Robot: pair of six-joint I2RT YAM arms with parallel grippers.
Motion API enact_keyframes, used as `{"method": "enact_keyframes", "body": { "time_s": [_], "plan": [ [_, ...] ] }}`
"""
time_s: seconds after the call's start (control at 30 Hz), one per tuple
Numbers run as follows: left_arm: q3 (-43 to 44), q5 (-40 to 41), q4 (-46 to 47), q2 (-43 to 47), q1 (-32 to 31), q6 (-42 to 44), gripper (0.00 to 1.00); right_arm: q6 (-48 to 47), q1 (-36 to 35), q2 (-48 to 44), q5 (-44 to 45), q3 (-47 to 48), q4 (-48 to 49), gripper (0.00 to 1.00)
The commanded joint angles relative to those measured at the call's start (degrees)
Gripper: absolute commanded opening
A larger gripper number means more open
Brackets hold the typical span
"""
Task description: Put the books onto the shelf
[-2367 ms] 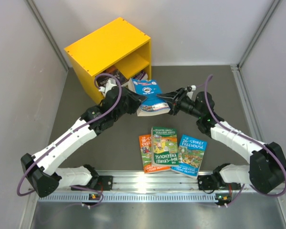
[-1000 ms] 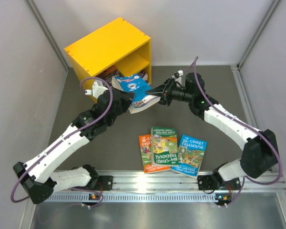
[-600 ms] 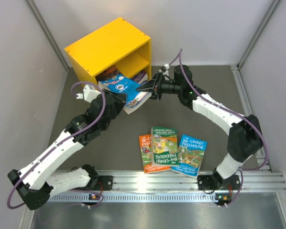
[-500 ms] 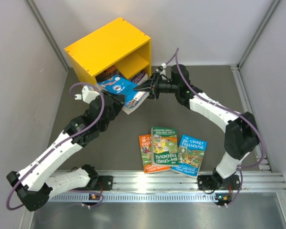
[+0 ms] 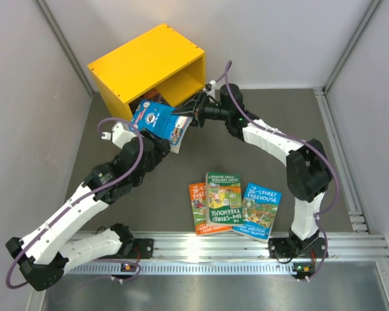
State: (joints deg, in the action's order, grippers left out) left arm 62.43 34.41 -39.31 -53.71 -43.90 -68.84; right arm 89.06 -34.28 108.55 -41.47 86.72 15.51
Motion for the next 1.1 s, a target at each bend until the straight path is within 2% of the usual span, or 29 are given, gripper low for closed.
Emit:
{"method": "enact_keyframes", "body": {
  "time_s": [0.0, 0.07, 0.27, 0.6, 0.87, 1.07],
  "plan": [
    [-0.5, -2.4, -4.5, 1.2, -0.6, 4.0, 0.71, 2.2, 1.2, -0.4, 7.2, 4.8, 9.3, 0.00],
    [-0.4, -2.6, -4.3, 1.5, -0.7, 4.5, 0.75, 2.7, 1.8, -1.0, 7.2, 4.0, 10.2, 0.00],
    [-0.9, -2.1, -4.7, 2.9, -0.5, 5.0, 0.76, 3.8, 4.1, -0.9, 7.3, 2.6, 12.1, 0.00],
    [-0.5, -1.3, -7.6, 5.4, -0.4, 4.9, 0.75, 4.2, 5.3, 6.0, 8.7, 9.5, 12.3, 0.00],
    [-0.7, -0.4, -16.0, 11.9, -0.4, 1.6, 0.76, 4.5, 5.0, 11.9, 11.7, 17.9, 11.1, 0.00],
    [0.0, 2.9, -24.9, 18.4, -0.4, -1.6, 0.80, 0.8, 3.3, 16.4, 14.6, 25.0, 5.6, 0.00]
  ]
}}
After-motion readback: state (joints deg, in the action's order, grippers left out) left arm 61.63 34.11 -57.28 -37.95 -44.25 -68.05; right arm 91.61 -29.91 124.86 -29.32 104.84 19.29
